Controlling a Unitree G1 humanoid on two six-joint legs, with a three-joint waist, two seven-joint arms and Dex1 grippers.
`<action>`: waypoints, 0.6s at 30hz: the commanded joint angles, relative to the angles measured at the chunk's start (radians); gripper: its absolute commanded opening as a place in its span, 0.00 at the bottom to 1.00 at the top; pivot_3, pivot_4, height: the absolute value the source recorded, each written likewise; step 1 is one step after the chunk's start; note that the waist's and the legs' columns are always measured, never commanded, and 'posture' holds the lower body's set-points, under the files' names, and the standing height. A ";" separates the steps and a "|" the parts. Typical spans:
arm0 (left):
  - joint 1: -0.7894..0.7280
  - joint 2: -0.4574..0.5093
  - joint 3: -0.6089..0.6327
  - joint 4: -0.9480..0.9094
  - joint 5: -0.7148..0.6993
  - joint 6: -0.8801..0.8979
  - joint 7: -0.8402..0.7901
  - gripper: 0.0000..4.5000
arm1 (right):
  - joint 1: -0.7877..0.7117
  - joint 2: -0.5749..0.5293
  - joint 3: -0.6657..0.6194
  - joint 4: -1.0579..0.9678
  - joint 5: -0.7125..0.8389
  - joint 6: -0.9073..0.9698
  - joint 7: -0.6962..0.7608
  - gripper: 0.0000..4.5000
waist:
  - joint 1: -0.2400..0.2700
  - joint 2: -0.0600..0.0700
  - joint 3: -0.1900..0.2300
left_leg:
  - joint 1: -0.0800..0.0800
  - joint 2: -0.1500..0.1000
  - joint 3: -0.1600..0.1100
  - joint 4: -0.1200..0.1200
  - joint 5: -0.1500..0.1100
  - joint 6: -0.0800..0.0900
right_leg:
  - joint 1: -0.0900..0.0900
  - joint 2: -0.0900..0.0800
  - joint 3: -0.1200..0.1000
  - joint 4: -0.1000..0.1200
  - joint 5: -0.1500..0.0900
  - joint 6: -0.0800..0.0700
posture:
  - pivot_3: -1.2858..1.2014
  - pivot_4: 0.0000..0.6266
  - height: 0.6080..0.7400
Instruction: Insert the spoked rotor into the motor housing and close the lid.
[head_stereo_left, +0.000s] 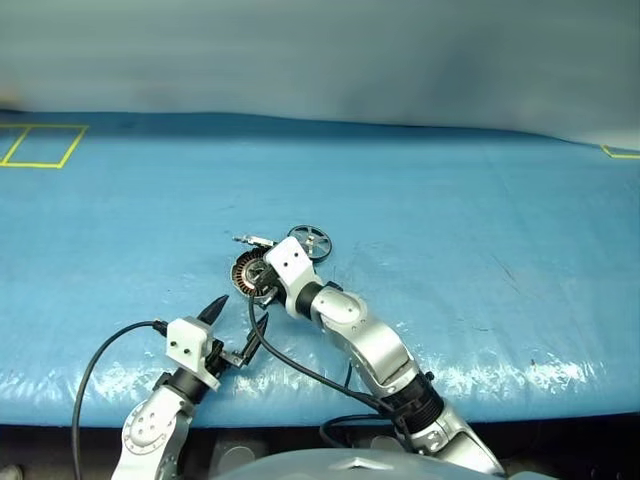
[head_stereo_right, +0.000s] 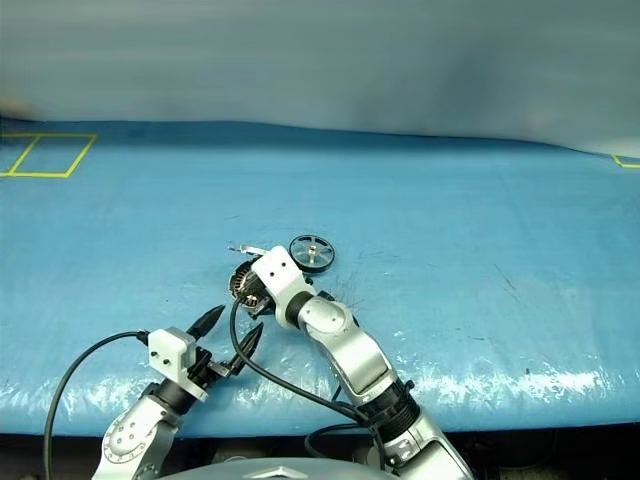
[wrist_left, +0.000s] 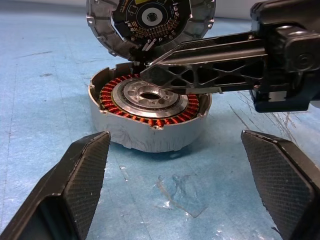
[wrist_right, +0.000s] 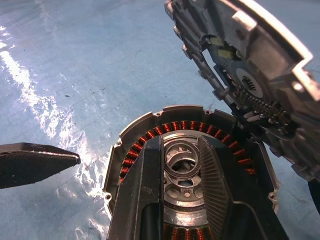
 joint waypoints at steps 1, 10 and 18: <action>0.003 0.001 -0.008 0.003 -0.005 -0.027 -0.009 1.00 | -0.028 0.029 -0.004 0.019 -0.010 -0.036 0.001 0.14 | -0.001 0.001 0.000 | 0.000 0.000 0.000 0.000 0.000 0.000 | 0.000 0.000 0.000 0.000 0.000 0.000 | 0.52 0.24 1.00; 0.000 0.000 -0.013 0.001 -0.010 -0.017 -0.009 1.00 | -0.033 0.031 -0.009 0.079 -0.031 -0.060 0.004 0.14 | -0.002 0.001 0.001 | 0.000 0.000 0.000 0.000 0.000 0.000 | 0.000 0.000 0.000 0.000 0.000 0.000 | 0.52 0.24 1.00; -0.006 0.001 -0.015 -0.006 -0.011 -0.001 -0.005 1.00 | -0.017 0.026 -0.016 0.054 -0.021 -0.035 0.018 0.31 | -0.002 0.001 0.001 | 0.000 0.000 0.000 0.000 0.000 0.000 | 0.000 0.000 0.000 0.000 0.000 0.000 | 0.52 0.24 1.00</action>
